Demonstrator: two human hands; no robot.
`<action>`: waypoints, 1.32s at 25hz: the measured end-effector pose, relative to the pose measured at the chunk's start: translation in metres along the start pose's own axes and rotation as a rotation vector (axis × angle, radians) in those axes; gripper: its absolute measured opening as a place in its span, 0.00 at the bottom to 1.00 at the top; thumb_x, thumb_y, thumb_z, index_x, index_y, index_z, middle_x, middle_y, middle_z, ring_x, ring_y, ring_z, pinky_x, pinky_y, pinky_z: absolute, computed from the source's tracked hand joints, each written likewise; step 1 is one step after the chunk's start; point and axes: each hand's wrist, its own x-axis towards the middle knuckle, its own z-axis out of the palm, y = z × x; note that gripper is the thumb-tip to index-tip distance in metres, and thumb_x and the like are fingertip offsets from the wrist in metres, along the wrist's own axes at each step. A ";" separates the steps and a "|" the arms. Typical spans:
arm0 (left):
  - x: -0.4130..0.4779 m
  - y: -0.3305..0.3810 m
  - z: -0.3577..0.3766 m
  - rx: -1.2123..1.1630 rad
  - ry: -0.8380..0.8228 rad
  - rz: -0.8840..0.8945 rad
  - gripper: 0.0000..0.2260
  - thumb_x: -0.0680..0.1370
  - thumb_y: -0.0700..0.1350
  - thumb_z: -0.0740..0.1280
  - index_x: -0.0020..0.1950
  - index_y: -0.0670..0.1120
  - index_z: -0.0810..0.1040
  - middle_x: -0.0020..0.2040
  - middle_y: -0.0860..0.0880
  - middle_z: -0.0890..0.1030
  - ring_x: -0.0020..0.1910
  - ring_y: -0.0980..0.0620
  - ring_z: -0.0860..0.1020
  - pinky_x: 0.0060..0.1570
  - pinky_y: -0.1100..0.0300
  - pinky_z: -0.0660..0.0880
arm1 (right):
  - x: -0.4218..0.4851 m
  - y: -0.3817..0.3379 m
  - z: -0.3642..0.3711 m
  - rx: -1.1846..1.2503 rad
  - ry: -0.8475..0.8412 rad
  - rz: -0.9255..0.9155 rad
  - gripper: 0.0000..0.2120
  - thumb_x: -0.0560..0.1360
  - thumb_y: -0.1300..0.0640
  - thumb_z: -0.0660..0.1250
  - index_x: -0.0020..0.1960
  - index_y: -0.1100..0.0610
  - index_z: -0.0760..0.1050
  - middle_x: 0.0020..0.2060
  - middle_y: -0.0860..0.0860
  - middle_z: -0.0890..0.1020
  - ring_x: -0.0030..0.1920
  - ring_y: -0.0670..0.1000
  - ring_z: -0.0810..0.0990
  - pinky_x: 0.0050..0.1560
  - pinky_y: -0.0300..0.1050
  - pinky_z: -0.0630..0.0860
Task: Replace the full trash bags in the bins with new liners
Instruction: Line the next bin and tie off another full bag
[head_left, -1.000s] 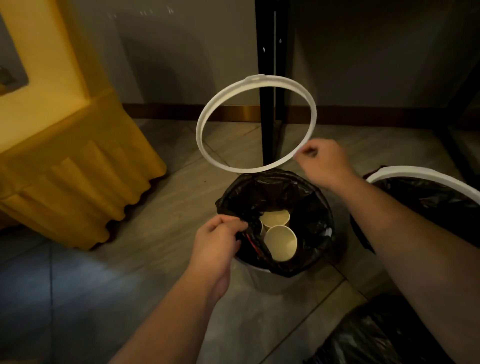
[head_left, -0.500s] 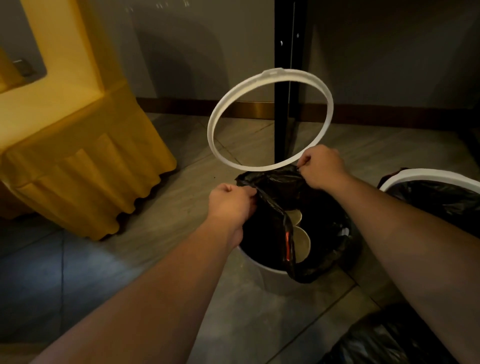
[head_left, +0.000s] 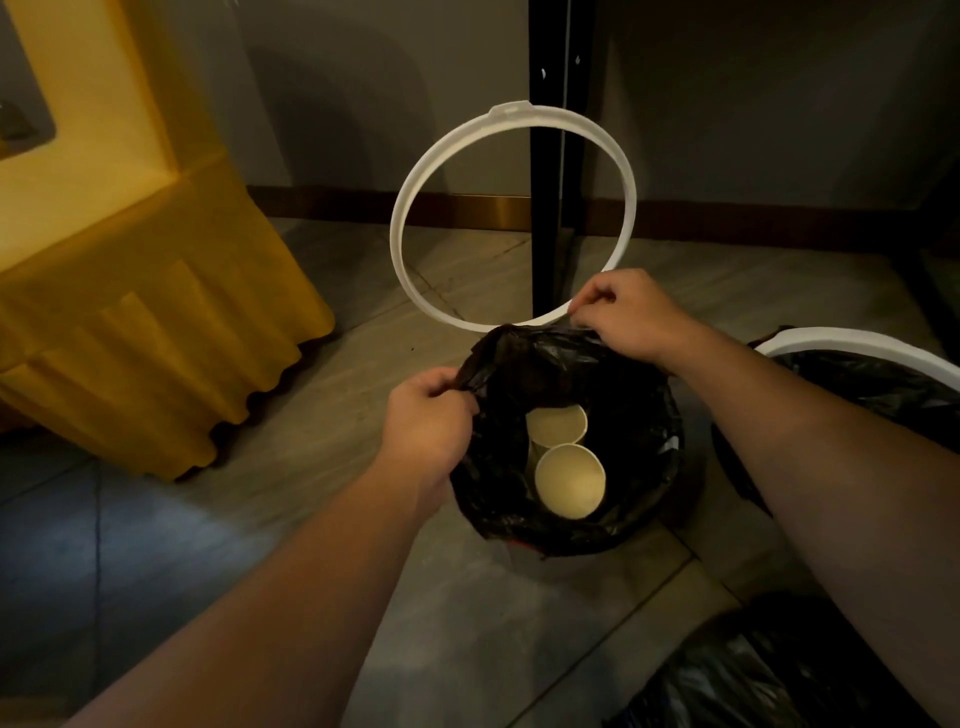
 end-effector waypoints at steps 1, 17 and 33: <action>-0.003 -0.003 -0.005 0.051 -0.009 0.046 0.17 0.81 0.32 0.62 0.51 0.50 0.86 0.40 0.52 0.87 0.45 0.53 0.85 0.36 0.57 0.80 | -0.002 -0.001 -0.004 -0.017 -0.036 0.003 0.03 0.75 0.48 0.76 0.45 0.47 0.85 0.44 0.46 0.86 0.50 0.47 0.83 0.56 0.51 0.81; -0.081 -0.097 0.003 -0.235 0.040 -0.278 0.10 0.77 0.47 0.77 0.44 0.46 0.78 0.44 0.43 0.86 0.44 0.47 0.85 0.42 0.54 0.83 | -0.012 -0.022 -0.047 -0.498 -0.428 0.103 0.17 0.69 0.44 0.82 0.55 0.47 0.84 0.49 0.47 0.85 0.51 0.49 0.83 0.54 0.51 0.79; -0.102 -0.056 -0.010 -0.665 0.091 -0.163 0.10 0.81 0.40 0.70 0.42 0.45 0.75 0.34 0.46 0.79 0.34 0.49 0.84 0.47 0.48 0.86 | -0.036 -0.011 -0.054 0.057 -0.042 0.146 0.04 0.79 0.57 0.73 0.49 0.51 0.87 0.45 0.52 0.88 0.48 0.52 0.87 0.43 0.50 0.85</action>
